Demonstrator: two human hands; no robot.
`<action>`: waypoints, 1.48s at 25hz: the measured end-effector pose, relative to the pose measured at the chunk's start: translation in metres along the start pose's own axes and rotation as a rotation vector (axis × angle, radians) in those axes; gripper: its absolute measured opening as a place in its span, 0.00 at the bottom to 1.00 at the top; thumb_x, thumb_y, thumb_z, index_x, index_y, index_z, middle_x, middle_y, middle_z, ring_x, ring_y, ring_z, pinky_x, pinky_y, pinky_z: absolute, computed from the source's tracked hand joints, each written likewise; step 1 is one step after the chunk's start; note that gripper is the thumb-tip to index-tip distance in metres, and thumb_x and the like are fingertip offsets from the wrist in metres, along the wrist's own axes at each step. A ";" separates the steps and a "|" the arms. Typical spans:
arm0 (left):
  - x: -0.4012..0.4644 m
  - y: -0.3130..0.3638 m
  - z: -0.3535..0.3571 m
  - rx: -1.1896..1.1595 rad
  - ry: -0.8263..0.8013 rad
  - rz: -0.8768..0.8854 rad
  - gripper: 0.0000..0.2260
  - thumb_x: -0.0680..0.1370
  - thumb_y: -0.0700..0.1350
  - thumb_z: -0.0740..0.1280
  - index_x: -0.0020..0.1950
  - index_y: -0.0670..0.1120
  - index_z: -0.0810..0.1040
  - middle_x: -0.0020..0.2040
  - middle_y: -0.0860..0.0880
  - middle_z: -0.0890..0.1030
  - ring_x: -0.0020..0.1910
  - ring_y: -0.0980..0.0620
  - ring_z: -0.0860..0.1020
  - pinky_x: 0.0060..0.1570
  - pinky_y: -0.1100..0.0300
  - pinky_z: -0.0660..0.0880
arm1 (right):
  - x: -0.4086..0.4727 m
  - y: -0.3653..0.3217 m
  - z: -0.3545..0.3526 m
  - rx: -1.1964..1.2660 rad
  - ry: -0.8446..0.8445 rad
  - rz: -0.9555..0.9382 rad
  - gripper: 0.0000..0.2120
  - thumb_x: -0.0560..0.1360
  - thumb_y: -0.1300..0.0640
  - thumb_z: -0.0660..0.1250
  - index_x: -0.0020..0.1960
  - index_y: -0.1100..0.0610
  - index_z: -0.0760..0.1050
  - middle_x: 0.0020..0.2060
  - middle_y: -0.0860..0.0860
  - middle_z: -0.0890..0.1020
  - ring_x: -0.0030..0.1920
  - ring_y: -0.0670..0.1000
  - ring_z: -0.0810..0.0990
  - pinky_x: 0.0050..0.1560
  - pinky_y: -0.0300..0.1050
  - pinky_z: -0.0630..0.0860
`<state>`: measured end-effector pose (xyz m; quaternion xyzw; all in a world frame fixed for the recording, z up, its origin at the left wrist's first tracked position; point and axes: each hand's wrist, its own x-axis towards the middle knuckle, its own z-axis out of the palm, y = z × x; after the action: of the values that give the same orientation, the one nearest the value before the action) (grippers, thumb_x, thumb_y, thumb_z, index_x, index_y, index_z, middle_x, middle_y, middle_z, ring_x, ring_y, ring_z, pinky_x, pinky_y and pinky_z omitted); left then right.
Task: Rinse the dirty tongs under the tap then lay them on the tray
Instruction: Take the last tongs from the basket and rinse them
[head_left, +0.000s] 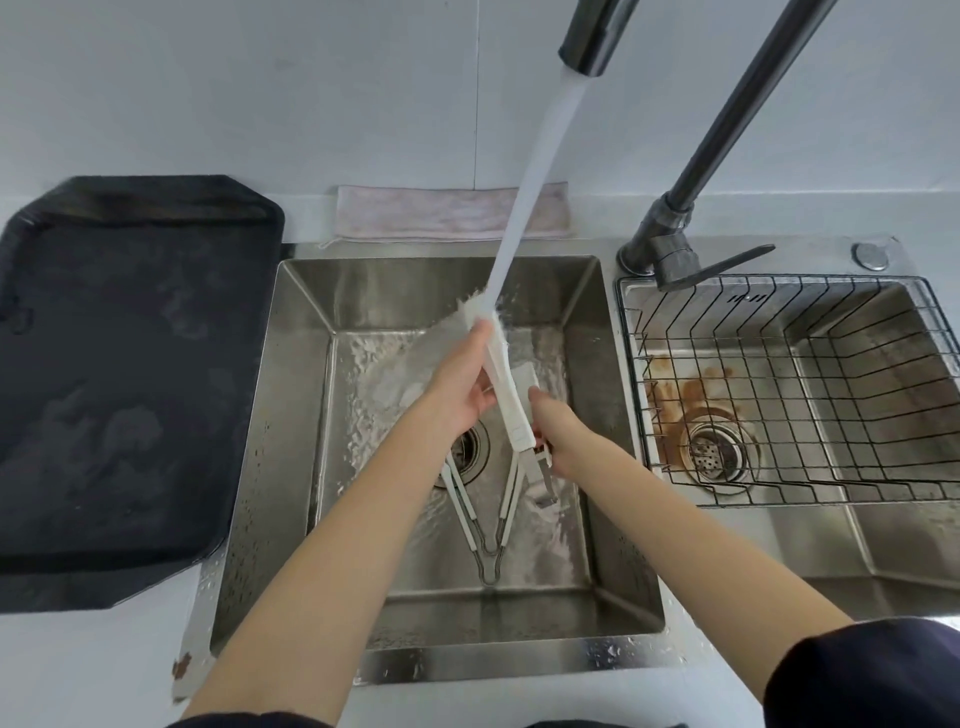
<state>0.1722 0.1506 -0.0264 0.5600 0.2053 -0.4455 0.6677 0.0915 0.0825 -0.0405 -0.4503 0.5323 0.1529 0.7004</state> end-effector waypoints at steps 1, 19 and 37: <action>0.001 0.003 0.002 -0.037 -0.005 -0.003 0.13 0.78 0.55 0.60 0.48 0.44 0.73 0.37 0.50 0.73 0.37 0.54 0.73 0.36 0.62 0.73 | 0.003 0.001 -0.001 -0.037 0.006 -0.004 0.23 0.82 0.49 0.49 0.67 0.65 0.66 0.29 0.53 0.67 0.27 0.48 0.63 0.29 0.39 0.61; -0.012 -0.027 -0.037 0.061 -0.017 0.243 0.09 0.80 0.42 0.58 0.57 0.43 0.75 0.45 0.52 0.79 0.46 0.54 0.76 0.46 0.59 0.71 | 0.016 0.028 -0.002 0.140 0.062 -0.229 0.18 0.82 0.53 0.50 0.67 0.59 0.64 0.30 0.50 0.63 0.28 0.46 0.60 0.30 0.39 0.62; 0.001 -0.115 -0.095 0.679 0.191 0.138 0.29 0.77 0.35 0.60 0.75 0.50 0.56 0.61 0.45 0.76 0.54 0.49 0.74 0.54 0.58 0.71 | 0.060 0.118 -0.011 -0.429 0.190 -0.141 0.19 0.81 0.54 0.48 0.67 0.62 0.63 0.55 0.58 0.76 0.56 0.58 0.77 0.63 0.57 0.73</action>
<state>0.0987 0.2413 -0.1195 0.8015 0.0690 -0.3878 0.4500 0.0265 0.1223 -0.1492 -0.6372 0.5182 0.1702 0.5444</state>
